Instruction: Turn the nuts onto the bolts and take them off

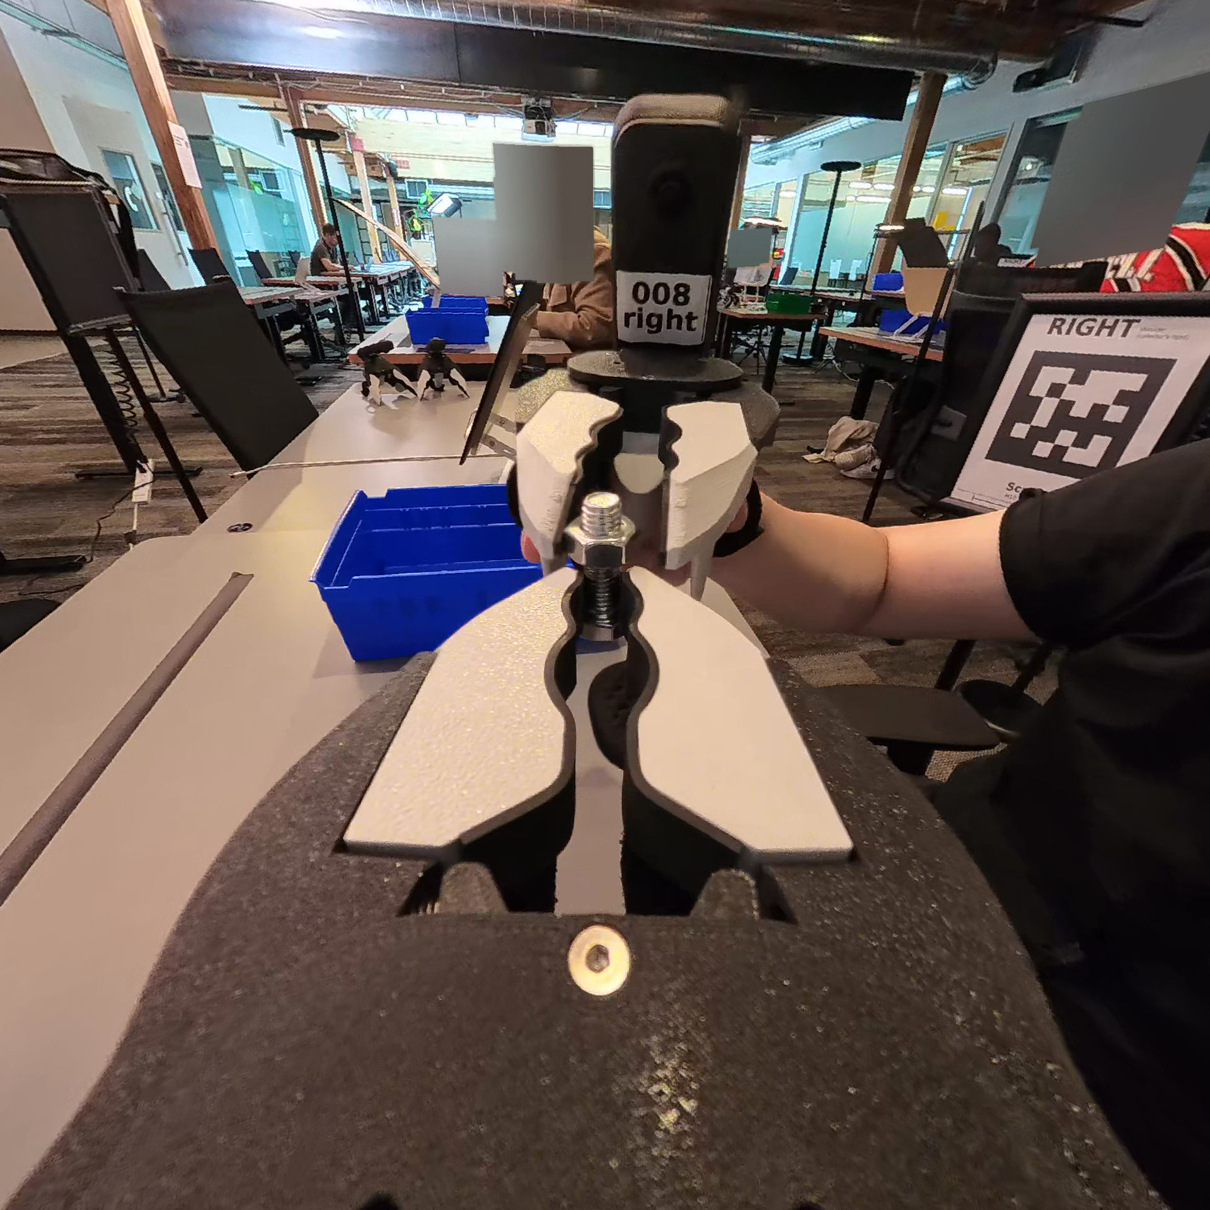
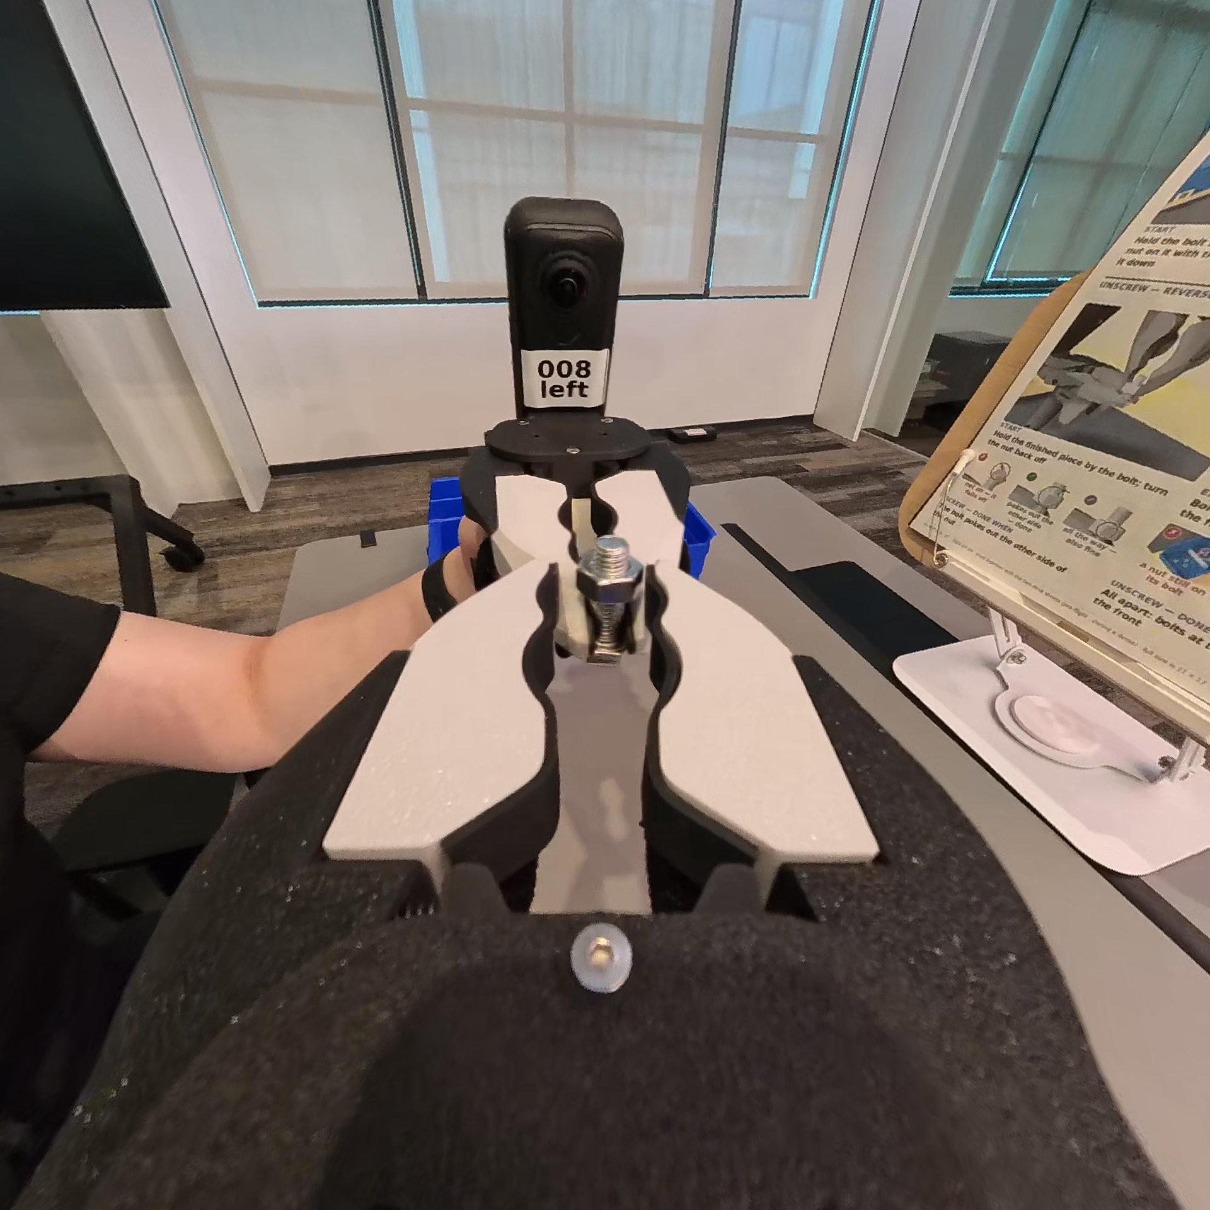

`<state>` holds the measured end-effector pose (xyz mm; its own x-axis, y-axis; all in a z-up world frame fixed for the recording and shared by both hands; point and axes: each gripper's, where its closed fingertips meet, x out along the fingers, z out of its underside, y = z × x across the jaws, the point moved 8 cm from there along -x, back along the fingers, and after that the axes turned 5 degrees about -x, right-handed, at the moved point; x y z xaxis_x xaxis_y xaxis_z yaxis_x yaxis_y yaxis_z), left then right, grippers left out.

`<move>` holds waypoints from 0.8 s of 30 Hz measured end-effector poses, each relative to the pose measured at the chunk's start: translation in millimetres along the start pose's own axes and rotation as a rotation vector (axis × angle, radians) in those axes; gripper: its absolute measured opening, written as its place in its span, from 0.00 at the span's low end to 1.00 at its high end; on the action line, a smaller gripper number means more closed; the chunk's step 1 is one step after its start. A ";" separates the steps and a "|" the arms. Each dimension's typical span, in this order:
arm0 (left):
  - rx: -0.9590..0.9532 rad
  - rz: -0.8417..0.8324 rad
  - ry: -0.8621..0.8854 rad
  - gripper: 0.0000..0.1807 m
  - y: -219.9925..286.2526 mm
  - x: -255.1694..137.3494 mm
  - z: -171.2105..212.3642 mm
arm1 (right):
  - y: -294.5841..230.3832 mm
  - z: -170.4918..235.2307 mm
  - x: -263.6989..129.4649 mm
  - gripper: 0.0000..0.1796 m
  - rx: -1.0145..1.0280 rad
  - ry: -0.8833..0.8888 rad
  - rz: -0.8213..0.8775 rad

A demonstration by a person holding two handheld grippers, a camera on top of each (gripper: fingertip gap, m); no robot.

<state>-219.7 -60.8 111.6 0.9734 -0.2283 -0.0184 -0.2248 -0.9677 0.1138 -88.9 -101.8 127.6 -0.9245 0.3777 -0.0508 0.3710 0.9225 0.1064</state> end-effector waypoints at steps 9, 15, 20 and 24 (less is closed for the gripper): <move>-0.001 -0.019 -0.009 0.05 -1.9 0.7 1.6 | 3.3 3.3 1.0 0.10 0.022 0.004 0.024; -0.010 -0.069 -0.019 0.11 -11.2 1.7 8.8 | 10.7 11.3 1.6 0.10 0.021 -0.019 0.099; 0.005 -0.194 -0.087 0.29 -25.9 1.1 20.8 | 24.5 21.8 -1.6 0.10 0.041 -0.031 0.198; -0.002 -0.310 -0.107 0.32 -39.3 -7.5 24.9 | 41.4 31.6 -15.5 0.10 0.022 -0.086 0.431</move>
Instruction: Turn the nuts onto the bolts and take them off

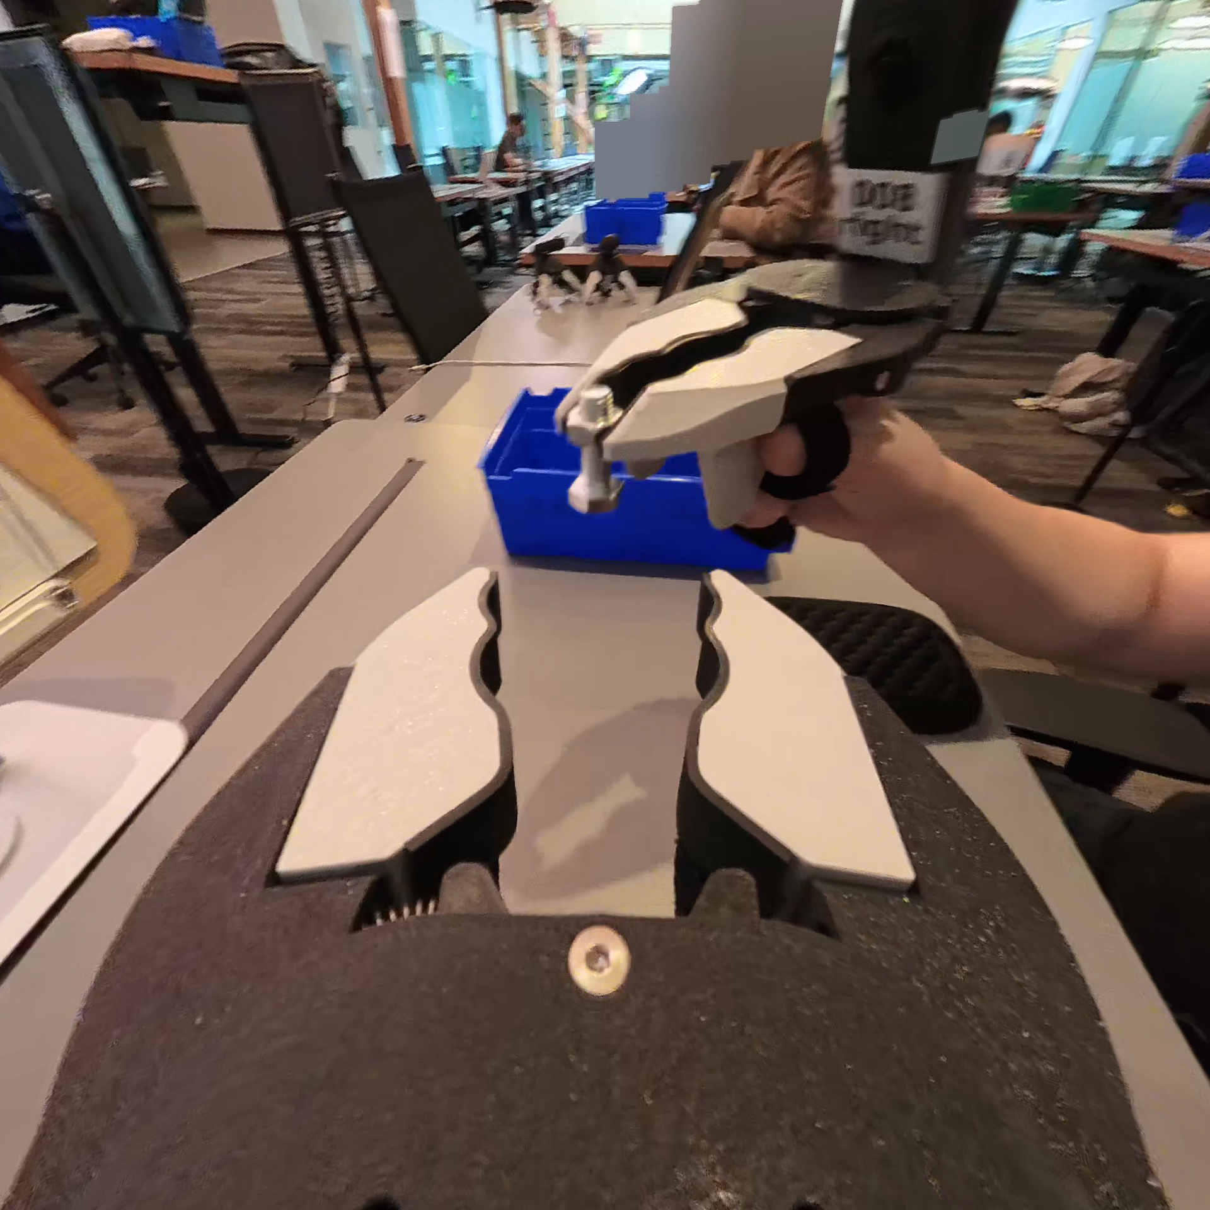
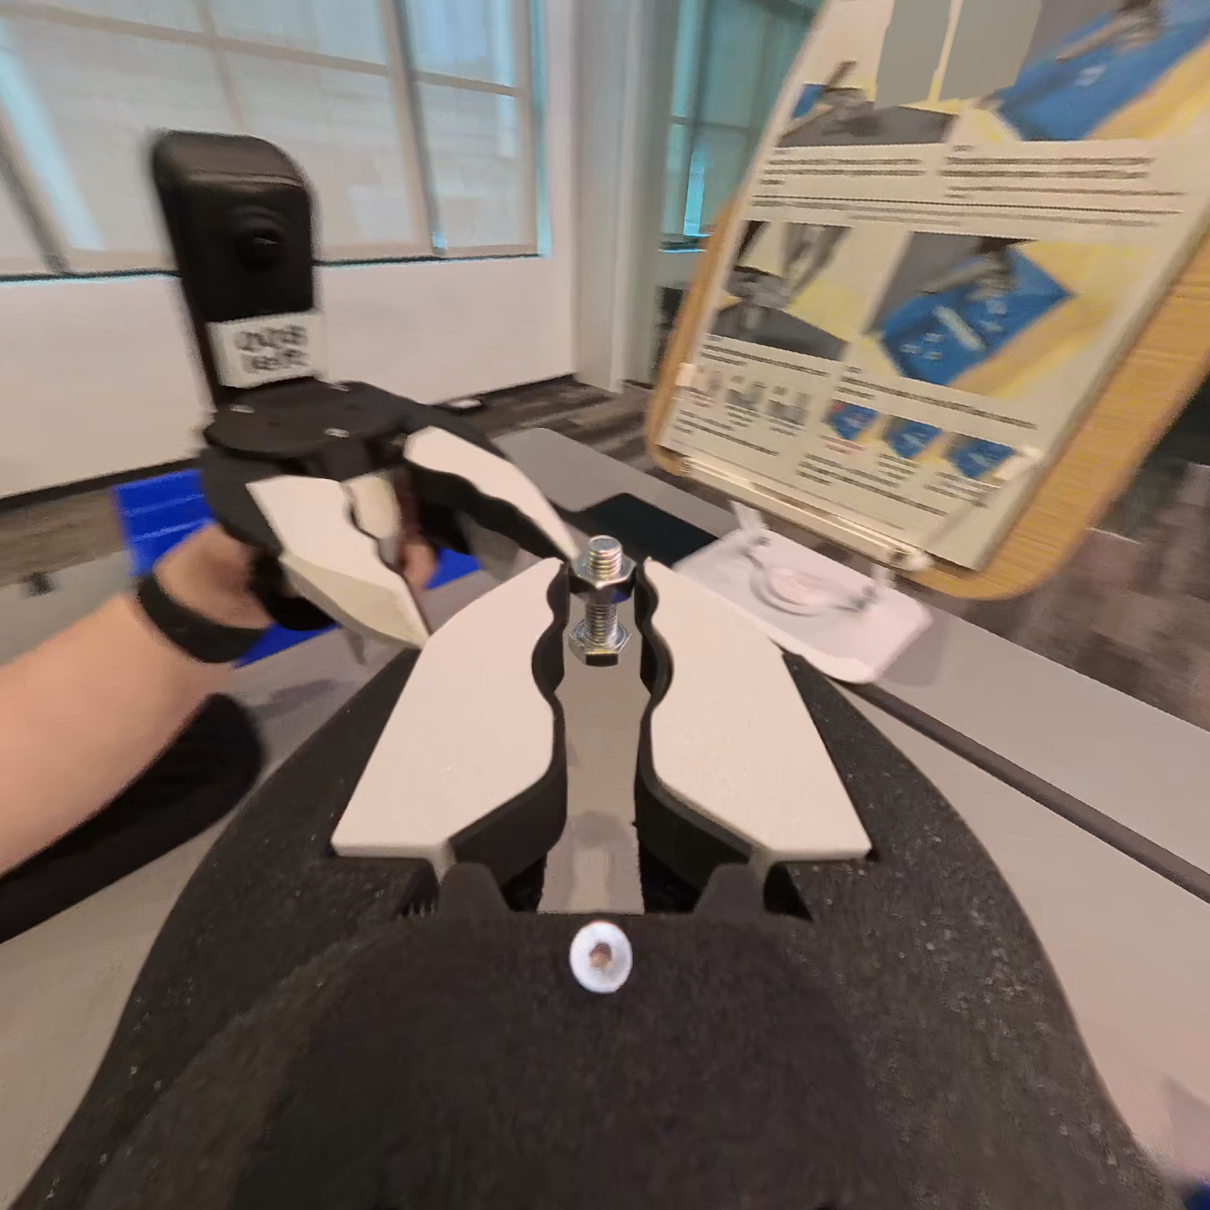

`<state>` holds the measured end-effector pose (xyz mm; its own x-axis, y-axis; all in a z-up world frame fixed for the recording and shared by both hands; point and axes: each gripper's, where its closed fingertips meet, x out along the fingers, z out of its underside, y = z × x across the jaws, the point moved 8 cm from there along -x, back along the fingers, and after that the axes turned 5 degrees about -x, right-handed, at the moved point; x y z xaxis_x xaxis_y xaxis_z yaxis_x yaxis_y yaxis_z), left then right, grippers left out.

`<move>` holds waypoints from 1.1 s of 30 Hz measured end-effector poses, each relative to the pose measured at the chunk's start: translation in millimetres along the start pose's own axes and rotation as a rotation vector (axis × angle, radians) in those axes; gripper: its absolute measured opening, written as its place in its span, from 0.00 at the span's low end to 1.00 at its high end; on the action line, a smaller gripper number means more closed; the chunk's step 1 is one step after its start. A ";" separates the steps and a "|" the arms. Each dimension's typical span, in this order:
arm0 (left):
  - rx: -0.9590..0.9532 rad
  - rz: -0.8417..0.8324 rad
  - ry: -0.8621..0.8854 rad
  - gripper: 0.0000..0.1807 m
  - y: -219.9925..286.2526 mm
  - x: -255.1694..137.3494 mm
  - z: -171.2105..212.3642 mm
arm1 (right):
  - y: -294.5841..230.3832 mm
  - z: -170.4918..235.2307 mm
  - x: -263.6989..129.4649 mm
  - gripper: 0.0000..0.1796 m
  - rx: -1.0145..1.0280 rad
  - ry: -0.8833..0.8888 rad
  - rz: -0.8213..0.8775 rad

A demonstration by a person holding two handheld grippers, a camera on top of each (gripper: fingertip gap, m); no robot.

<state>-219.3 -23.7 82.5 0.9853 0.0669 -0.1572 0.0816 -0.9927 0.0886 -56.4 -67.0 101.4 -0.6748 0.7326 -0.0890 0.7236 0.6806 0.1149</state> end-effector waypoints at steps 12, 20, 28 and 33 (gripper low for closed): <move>-0.048 -0.386 0.089 0.31 -30.6 -30.9 -12.6 | 57.0 34.4 -49.7 0.10 -0.150 -0.193 0.759; -0.059 -0.408 0.101 0.31 -29.4 -35.4 -16.3 | 57.7 33.7 -56.1 0.10 -0.193 -0.223 0.814; -0.059 -0.418 0.097 0.31 -28.3 -31.0 -16.1 | 59.9 38.1 -55.6 0.10 -0.187 -0.236 0.816; -0.108 -0.415 0.111 0.32 -27.8 -27.0 -16.5 | 58.8 41.1 -51.1 0.10 -0.188 -0.249 0.798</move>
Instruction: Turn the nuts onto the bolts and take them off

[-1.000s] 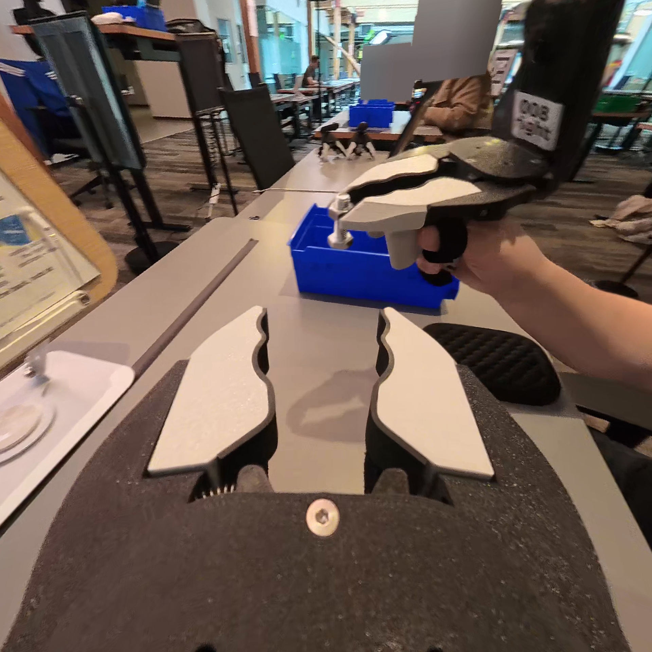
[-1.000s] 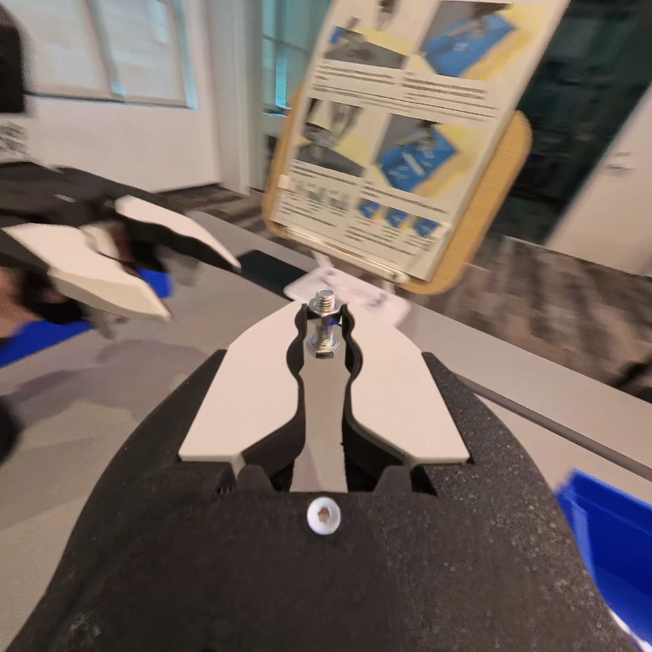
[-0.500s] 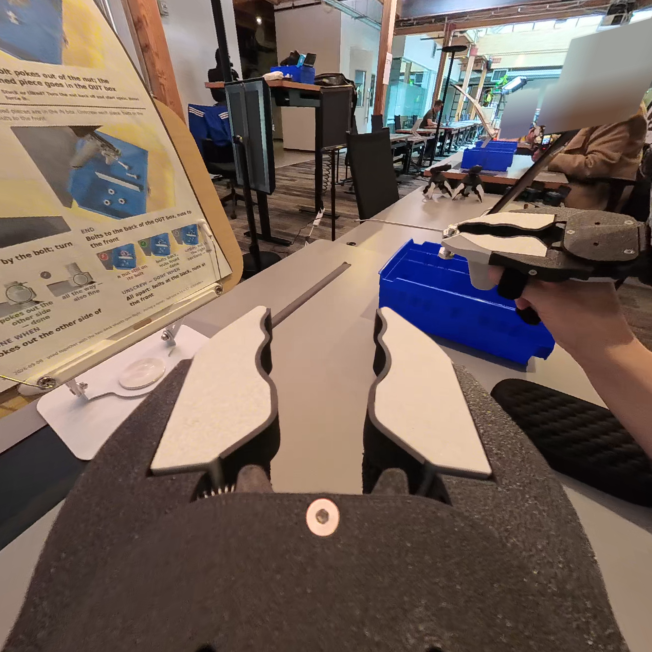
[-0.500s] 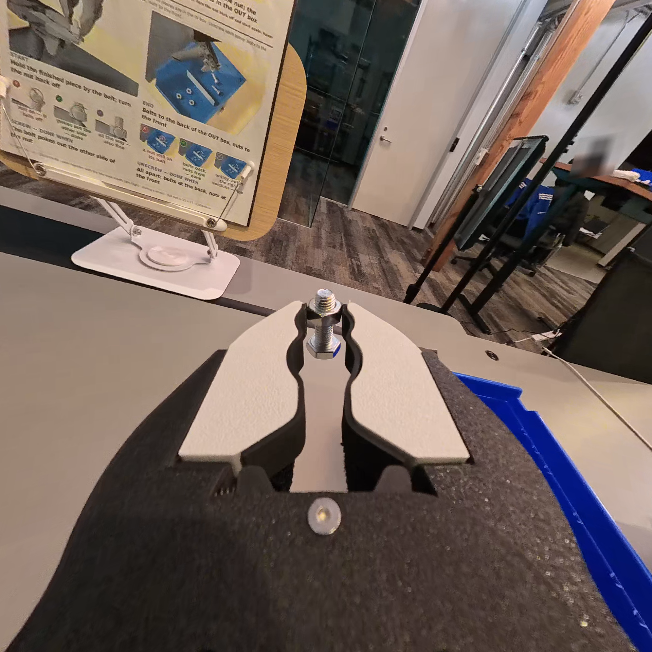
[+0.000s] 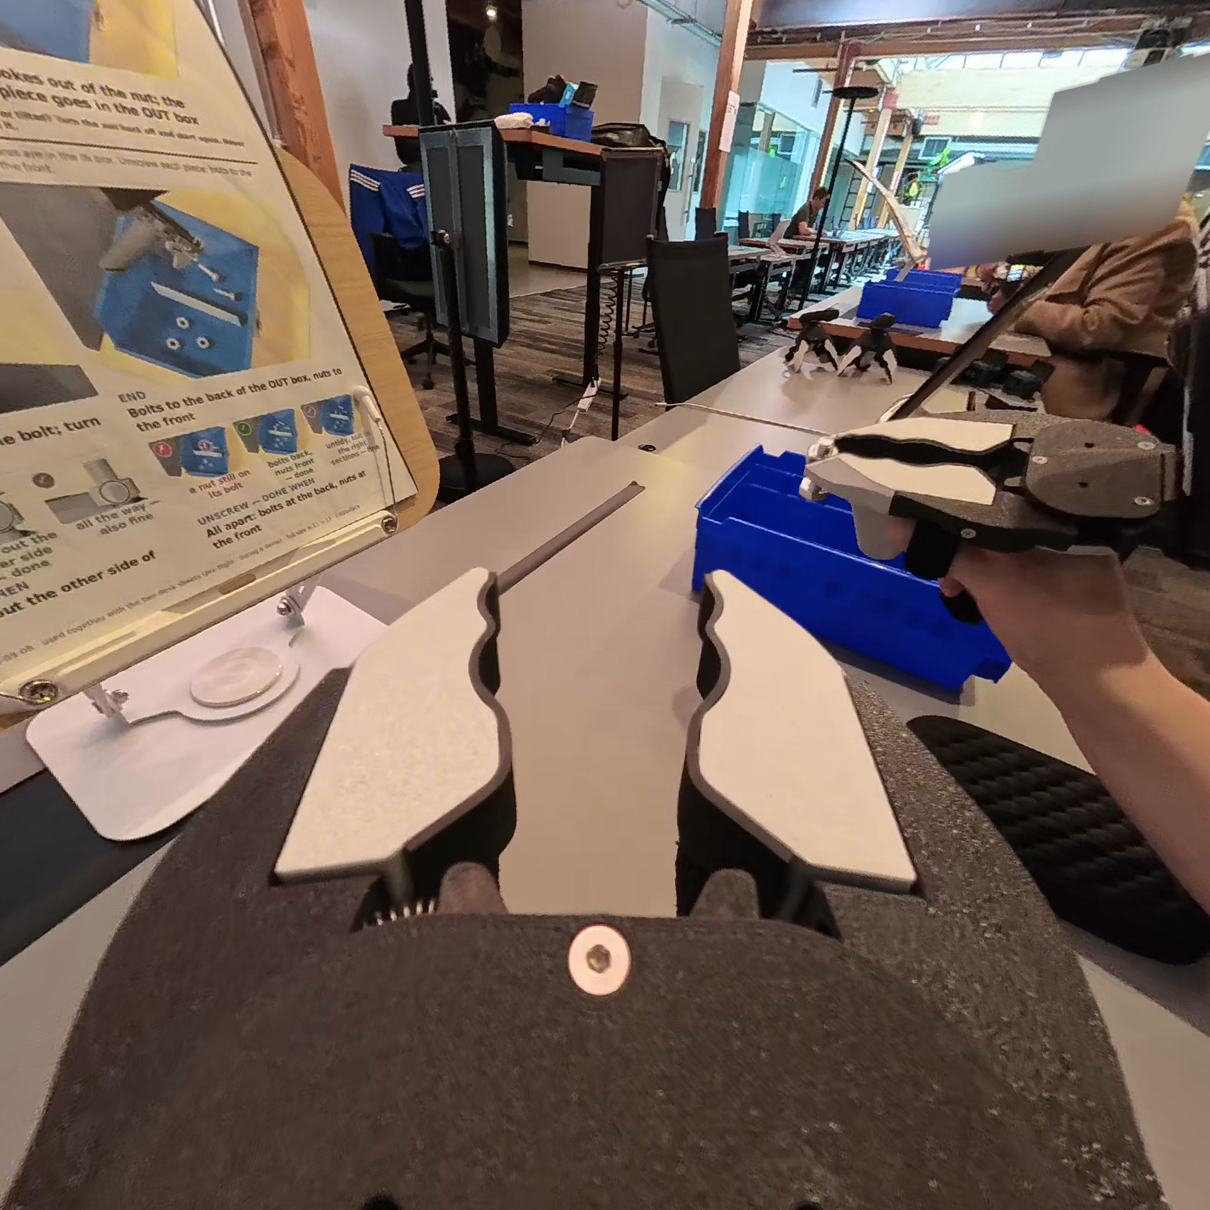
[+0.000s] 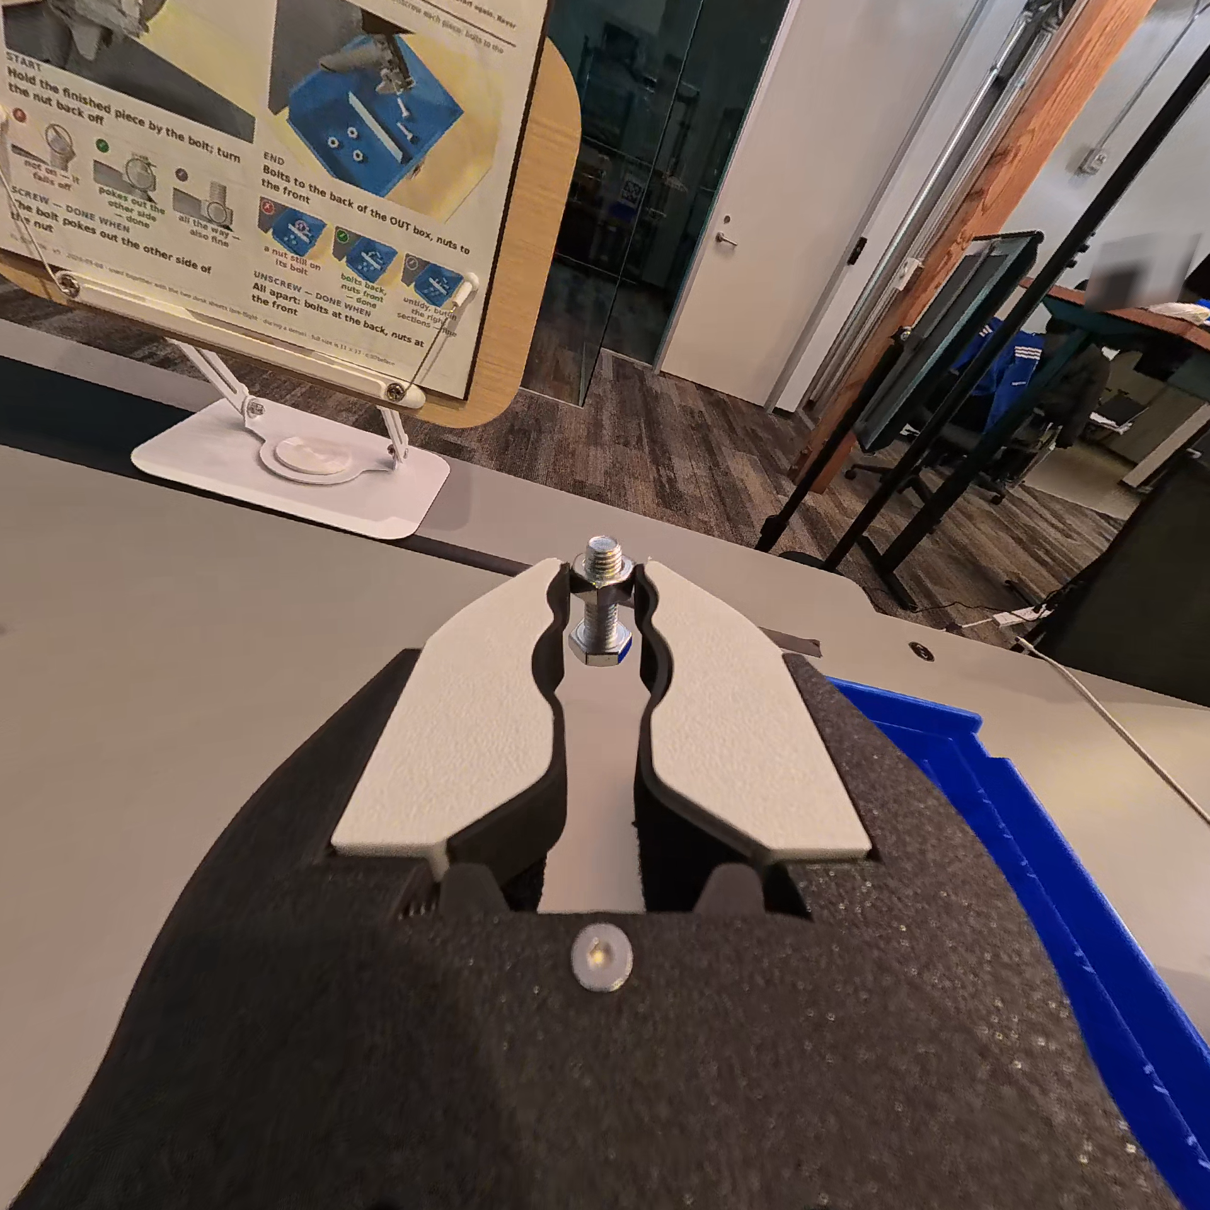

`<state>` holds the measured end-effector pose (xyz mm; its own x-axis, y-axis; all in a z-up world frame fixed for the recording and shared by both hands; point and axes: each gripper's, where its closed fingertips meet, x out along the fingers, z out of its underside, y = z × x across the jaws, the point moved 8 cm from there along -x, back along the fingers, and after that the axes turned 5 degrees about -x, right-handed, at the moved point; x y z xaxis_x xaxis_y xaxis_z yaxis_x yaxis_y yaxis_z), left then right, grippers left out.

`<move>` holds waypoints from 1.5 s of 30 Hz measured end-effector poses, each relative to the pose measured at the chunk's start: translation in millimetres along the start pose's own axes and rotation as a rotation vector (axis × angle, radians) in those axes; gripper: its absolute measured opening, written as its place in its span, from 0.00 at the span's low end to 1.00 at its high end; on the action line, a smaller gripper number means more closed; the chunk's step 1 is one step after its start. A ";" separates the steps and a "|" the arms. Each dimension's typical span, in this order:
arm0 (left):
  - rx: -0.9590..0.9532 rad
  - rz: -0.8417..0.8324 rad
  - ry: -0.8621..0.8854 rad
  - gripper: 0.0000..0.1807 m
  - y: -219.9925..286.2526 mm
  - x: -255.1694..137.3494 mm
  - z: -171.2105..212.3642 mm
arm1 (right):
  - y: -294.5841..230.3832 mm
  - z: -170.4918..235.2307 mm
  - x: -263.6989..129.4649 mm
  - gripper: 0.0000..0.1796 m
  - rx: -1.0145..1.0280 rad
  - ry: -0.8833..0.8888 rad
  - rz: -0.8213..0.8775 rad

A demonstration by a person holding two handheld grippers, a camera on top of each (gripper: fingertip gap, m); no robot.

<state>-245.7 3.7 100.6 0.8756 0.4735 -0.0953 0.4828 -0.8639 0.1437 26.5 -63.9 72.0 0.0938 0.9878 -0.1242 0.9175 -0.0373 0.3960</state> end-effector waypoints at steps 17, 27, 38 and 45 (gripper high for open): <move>0.154 -0.638 0.056 0.33 -11.5 -6.3 -2.2 | 9.2 -4.8 -1.6 0.10 -0.038 -0.010 -0.017; 0.137 -0.737 0.091 0.32 -20.5 -12.8 -3.2 | 39.3 -25.1 -25.2 0.10 -0.097 -0.015 -0.035; 0.127 -0.736 0.056 0.31 -22.0 -6.9 2.6 | 124.7 -22.0 -40.3 0.10 -0.056 -0.203 -0.127; 0.107 -0.696 0.019 0.31 -20.6 -1.1 6.3 | 177.4 39.2 -6.6 0.10 0.107 -0.599 -0.325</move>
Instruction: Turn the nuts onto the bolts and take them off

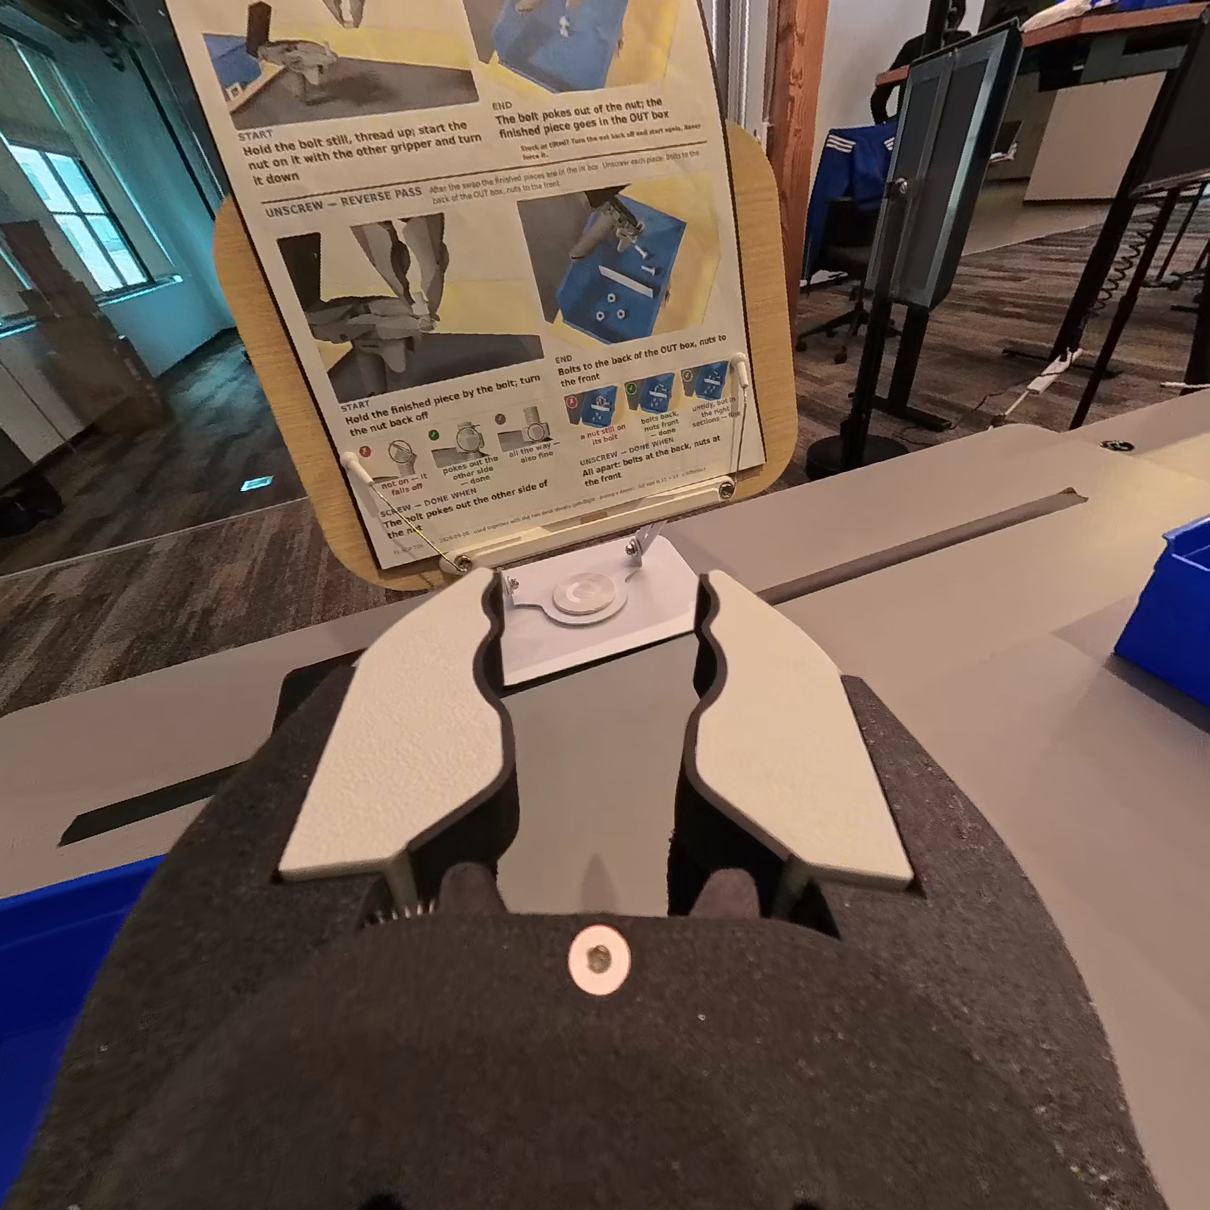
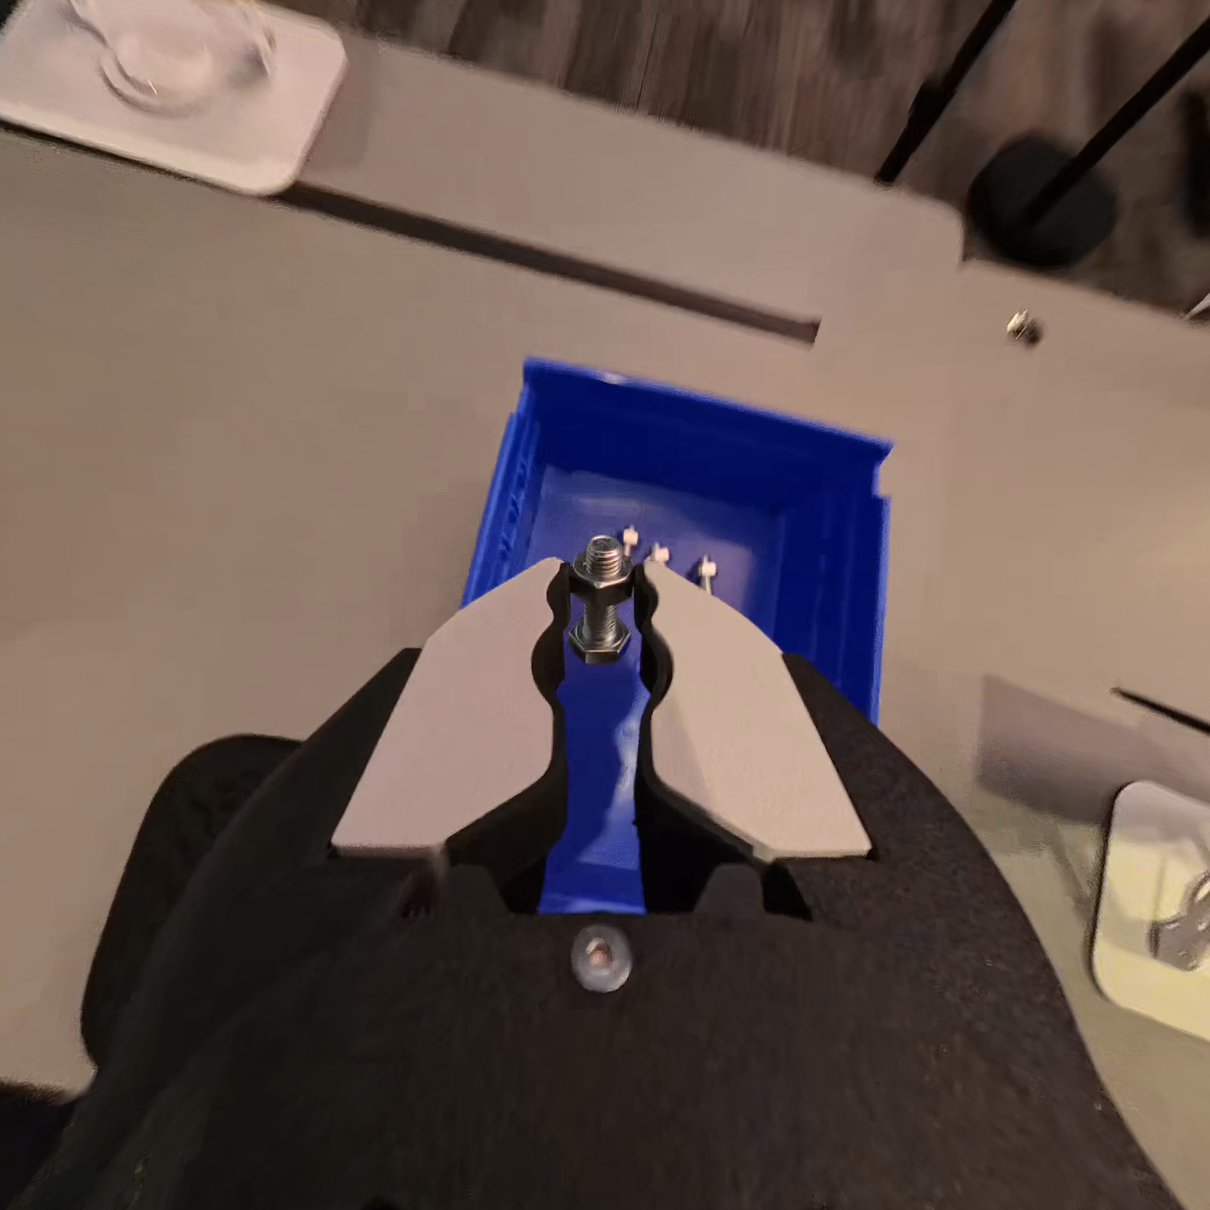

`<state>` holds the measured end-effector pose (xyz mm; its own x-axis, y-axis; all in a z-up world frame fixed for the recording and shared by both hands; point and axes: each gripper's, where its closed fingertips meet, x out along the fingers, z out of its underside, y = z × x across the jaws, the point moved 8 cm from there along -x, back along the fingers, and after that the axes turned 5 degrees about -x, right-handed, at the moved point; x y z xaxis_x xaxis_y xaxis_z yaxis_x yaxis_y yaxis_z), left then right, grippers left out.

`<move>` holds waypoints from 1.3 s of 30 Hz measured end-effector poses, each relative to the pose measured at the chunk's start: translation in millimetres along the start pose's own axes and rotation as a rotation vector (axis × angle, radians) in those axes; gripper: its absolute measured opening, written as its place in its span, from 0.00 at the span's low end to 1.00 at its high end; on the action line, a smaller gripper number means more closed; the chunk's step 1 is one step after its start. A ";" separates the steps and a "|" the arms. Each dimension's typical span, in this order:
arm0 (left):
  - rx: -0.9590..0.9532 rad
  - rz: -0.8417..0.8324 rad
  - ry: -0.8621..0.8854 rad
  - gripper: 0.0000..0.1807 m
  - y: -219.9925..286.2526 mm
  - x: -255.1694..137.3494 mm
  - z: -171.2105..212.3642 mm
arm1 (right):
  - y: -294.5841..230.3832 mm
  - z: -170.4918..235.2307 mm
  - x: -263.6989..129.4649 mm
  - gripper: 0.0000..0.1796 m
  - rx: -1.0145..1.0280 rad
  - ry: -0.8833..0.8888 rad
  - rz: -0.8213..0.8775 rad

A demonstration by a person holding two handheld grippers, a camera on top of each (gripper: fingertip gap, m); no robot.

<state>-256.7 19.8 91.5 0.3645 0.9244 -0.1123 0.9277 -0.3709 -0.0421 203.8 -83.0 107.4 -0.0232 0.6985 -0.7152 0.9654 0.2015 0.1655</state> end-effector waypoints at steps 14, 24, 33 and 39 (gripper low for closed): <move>-0.009 0.035 -0.013 0.31 2.8 -1.4 -1.3 | 74.6 57.7 127.3 0.10 0.095 -0.484 -0.064; 0.052 0.072 0.000 0.31 21.6 -6.7 -4.8 | 87.9 67.2 174.0 0.10 -0.005 -0.648 -0.050; 0.098 0.082 0.050 0.30 33.2 -18.4 -14.1 | 88.6 72.2 189.8 0.10 -0.040 -0.691 -0.032; 0.085 0.076 0.055 0.29 29.1 -16.5 -13.1 | 88.7 73.6 193.0 0.10 -0.025 -0.691 -0.033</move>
<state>-234.7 -5.0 105.2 0.4395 0.8959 -0.0642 0.8879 -0.4441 -0.1202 304.0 19.2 -65.9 0.1264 0.0960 -0.9873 0.9606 0.2365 0.1460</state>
